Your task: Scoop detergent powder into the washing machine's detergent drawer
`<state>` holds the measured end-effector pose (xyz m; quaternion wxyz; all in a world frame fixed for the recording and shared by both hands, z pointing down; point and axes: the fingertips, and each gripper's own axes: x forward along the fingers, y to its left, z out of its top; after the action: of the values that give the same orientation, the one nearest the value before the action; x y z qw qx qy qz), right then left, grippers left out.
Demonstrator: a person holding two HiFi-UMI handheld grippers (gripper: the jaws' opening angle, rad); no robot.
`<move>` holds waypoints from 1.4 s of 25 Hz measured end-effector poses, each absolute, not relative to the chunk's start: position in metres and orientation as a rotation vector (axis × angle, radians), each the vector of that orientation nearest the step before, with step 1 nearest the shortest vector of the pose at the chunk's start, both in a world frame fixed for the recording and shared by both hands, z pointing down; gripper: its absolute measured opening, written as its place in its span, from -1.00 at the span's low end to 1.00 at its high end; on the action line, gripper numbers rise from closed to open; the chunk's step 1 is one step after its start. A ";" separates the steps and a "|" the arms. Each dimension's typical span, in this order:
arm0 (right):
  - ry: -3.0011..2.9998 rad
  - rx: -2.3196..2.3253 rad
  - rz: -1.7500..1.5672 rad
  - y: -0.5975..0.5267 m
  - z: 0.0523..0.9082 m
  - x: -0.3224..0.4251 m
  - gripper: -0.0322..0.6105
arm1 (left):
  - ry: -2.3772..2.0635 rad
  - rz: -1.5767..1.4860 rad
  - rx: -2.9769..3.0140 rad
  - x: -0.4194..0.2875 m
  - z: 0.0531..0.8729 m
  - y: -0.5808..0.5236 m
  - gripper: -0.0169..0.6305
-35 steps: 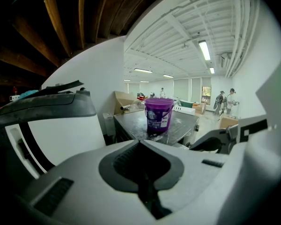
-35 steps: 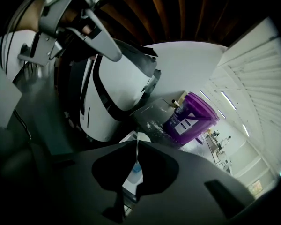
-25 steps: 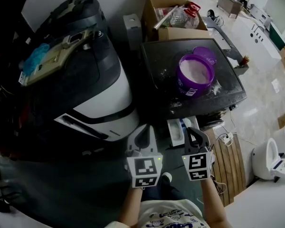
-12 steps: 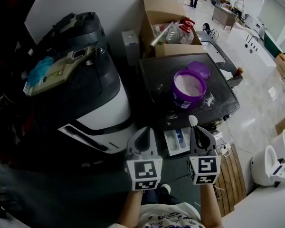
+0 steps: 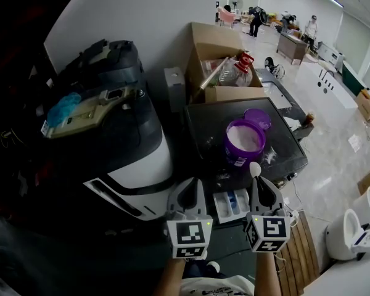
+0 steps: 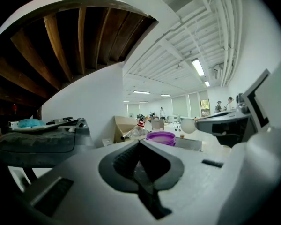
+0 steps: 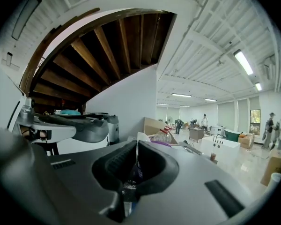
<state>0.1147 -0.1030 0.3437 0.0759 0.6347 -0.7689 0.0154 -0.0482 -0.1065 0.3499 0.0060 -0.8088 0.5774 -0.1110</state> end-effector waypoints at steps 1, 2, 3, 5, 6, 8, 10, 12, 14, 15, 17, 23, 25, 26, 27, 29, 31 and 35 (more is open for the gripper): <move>-2.312 1.912 0.038 -0.103 0.339 0.115 -0.83 | 1.807 -0.338 -2.525 -0.049 0.347 -0.107 -0.94; -2.320 1.919 0.028 -0.103 0.335 0.114 -0.83 | 1.807 -0.329 -2.519 -0.050 0.343 -0.107 -0.94; -2.326 1.924 0.018 -0.103 0.331 0.113 -0.83 | 1.807 -0.321 -2.513 -0.050 0.341 -0.107 -0.94; -2.337 1.931 0.003 -0.101 0.324 0.112 -0.83 | 1.809 -0.307 -2.503 -0.052 0.335 -0.107 -0.94; -2.342 1.937 -0.002 -0.101 0.321 0.112 -0.83 | 1.810 -0.302 -2.498 -0.052 0.333 -0.106 -0.94; -2.350 1.949 -0.013 -0.099 0.316 0.112 -0.83 | 1.812 -0.295 -2.490 -0.053 0.329 -0.105 -0.94; -2.356 1.952 -0.022 -0.097 0.313 0.112 -0.83 | 1.810 -0.287 -2.482 -0.053 0.324 -0.104 -0.94; -2.361 1.954 -0.028 -0.095 0.311 0.113 -0.83 | 1.807 -0.277 -2.473 -0.052 0.320 -0.103 -0.94; -2.368 1.964 -0.035 -0.094 0.307 0.113 -0.83 | 1.803 -0.266 -2.469 -0.051 0.316 -0.102 -0.94; -2.372 1.969 -0.040 -0.093 0.305 0.113 -0.83 | 1.801 -0.262 -2.467 -0.051 0.314 -0.102 -0.94; -2.373 1.971 -0.048 -0.091 0.302 0.114 -0.83 | 1.795 -0.257 -2.465 -0.050 0.311 -0.101 -0.94; -2.378 1.965 -0.057 -0.088 0.299 0.115 -0.83 | 1.776 -0.249 -2.460 -0.044 0.306 -0.098 -0.94; -2.380 1.968 -0.059 -0.088 0.299 0.116 -0.83 | 1.770 -0.252 -2.459 -0.043 0.306 -0.098 -0.94; -2.380 1.970 -0.060 -0.088 0.298 0.117 -0.83 | 1.769 -0.253 -2.458 -0.042 0.305 -0.099 -0.94; -2.381 1.970 -0.061 -0.088 0.298 0.117 -0.83 | 1.768 -0.254 -2.458 -0.042 0.305 -0.099 -0.94; -2.387 1.972 -0.060 -0.089 0.297 0.118 -0.83 | 1.769 -0.255 -2.456 -0.042 0.305 -0.099 -0.94; -2.393 1.980 -0.056 -0.088 0.296 0.119 -0.83 | 1.768 -0.256 -2.457 -0.041 0.305 -0.099 -0.94; -2.401 1.980 -0.058 -0.089 0.294 0.121 -0.83 | 1.767 -0.258 -2.457 -0.038 0.306 -0.099 -0.94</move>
<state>0.1210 -0.0887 0.2941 0.0147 0.6360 -0.7713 -0.0188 -0.0376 -0.0985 0.3055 0.0521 -0.8078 0.5810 -0.0849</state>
